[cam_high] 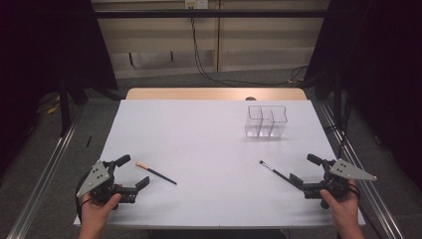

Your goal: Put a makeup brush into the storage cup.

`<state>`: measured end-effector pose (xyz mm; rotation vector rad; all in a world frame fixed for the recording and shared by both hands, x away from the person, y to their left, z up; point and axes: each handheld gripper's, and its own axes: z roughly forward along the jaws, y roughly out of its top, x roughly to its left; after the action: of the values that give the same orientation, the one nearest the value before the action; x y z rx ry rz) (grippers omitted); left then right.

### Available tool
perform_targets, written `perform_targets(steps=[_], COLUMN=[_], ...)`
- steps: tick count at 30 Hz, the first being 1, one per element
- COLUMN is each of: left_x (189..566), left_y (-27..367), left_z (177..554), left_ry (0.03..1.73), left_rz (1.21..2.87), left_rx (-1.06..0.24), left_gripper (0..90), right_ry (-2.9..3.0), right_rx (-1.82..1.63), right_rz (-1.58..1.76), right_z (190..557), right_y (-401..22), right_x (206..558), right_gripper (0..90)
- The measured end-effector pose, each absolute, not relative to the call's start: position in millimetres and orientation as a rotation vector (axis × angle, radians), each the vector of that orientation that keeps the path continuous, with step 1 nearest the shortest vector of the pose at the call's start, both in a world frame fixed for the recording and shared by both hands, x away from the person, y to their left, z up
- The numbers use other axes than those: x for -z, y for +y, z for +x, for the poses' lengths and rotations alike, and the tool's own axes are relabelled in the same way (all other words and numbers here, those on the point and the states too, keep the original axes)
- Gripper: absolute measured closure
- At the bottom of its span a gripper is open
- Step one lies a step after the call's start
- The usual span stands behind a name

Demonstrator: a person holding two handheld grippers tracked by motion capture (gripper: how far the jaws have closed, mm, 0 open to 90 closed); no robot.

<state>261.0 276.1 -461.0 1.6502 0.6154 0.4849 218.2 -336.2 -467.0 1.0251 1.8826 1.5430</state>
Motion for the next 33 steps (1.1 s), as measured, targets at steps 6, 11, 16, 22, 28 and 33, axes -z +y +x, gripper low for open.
perform_targets(steps=[6,11,16,22,28,33], left_x=[461,461,460,462,460,460], left_y=[279,278,274,266,260,254], left_z=[258,258,260,265,271,275], left_ry=[0.628,0.634,0.636,0.628,0.625,0.659], left_rz=[1.654,1.648,1.657,1.672,1.681,1.688], left_rx=[-0.489,-0.485,-0.479,-0.461,-0.469,-0.463], left_gripper=[0.0,0.0,0.0,0.0,0.0,0.0], right_ry=[1.884,1.881,1.88,1.883,1.885,1.887], right_rx=[-1.547,-1.549,-1.544,-1.54,-1.537,-1.538], right_rz=[1.001,1.003,1.003,1.005,1.007,1.012], right_z=[219,220,219,219,219,219], right_y=[-333,-333,-334,-334,-334,-334], right_x=[465,465,465,466,466,467], right_gripper=[0.0,0.0,0.0,0.0,0.0,0.0])
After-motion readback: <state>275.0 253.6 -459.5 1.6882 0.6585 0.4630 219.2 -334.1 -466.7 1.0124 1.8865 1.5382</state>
